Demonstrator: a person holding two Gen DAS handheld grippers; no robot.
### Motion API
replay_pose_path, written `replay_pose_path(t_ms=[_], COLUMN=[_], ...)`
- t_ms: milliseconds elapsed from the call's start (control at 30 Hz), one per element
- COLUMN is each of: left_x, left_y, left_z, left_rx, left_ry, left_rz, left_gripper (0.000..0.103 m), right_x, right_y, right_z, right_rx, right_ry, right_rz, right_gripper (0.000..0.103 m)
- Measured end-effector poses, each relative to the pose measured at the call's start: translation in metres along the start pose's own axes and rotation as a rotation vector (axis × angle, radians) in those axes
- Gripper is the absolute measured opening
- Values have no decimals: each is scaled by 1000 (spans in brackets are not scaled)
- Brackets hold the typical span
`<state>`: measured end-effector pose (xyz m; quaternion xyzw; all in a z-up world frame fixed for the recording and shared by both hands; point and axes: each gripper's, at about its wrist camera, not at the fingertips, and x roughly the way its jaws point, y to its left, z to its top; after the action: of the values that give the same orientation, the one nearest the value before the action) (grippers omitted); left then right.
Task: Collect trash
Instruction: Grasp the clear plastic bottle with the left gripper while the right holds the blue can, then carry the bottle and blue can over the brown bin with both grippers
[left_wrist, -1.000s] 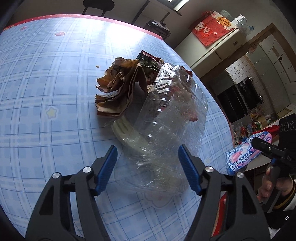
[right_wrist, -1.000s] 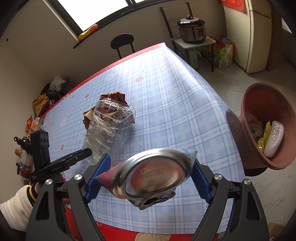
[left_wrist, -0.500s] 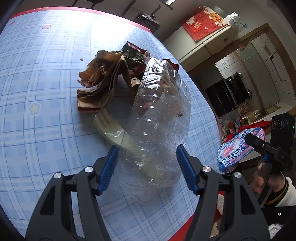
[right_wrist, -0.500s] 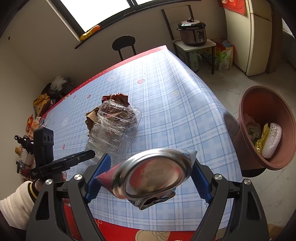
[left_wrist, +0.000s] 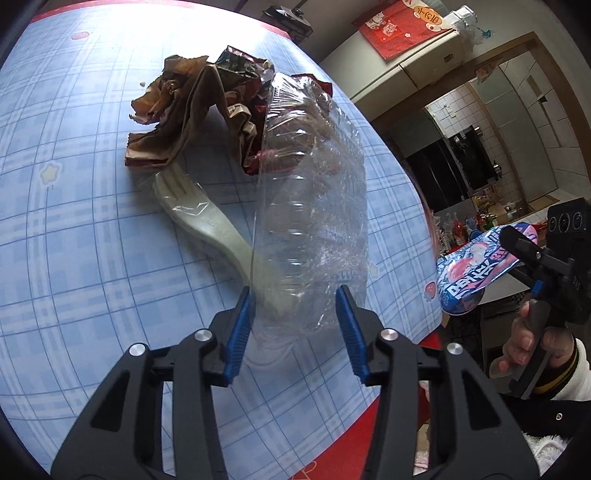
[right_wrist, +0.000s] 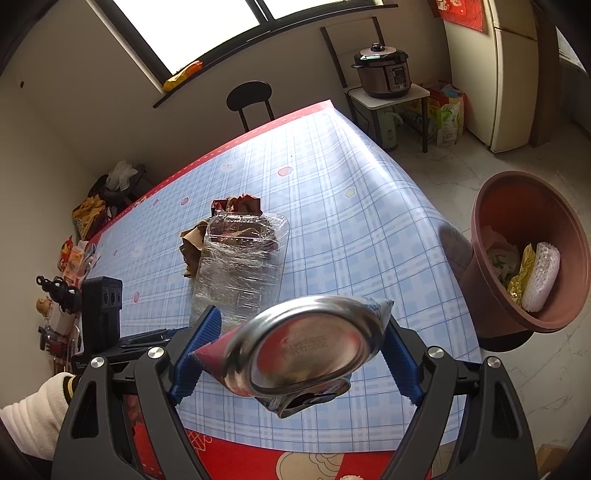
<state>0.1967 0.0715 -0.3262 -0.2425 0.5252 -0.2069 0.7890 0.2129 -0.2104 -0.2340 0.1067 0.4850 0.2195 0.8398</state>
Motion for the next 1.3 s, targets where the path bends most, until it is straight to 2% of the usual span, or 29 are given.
replay_pose_path(t_ms=[67,100,133,333,500,800,1300], left_x=[-7,-14,-19,-47,-81,-123,-193], left_y=[-7,-10,-14,-38,-53,-72,-114], left_z=[-3,-4,-5,-18,-30,-44,-30], left_rx=[12,16,18,89,128,121,169], left_ry=[-13,-28,-44,-90,-181,-296,-490], left_rz=[6,-6,-6,46,47,12,-13], left_gripper=[41,34,32,27,23,20,19], right_x=[-4,-7,-9,-20,-30,-45,-65], right_y=[-1,-1,-2,-7,-9,-17,-26], right_z=[0,0,0,2,3,8,13], right_rx=[4,7,10,21,26,43,70], right_ry=[-9,-13,-17,-44,-71,-103,-151], right_rz=[5,8,10,25,32,35,43], right_gripper=[82,82,82,82,82,82,82])
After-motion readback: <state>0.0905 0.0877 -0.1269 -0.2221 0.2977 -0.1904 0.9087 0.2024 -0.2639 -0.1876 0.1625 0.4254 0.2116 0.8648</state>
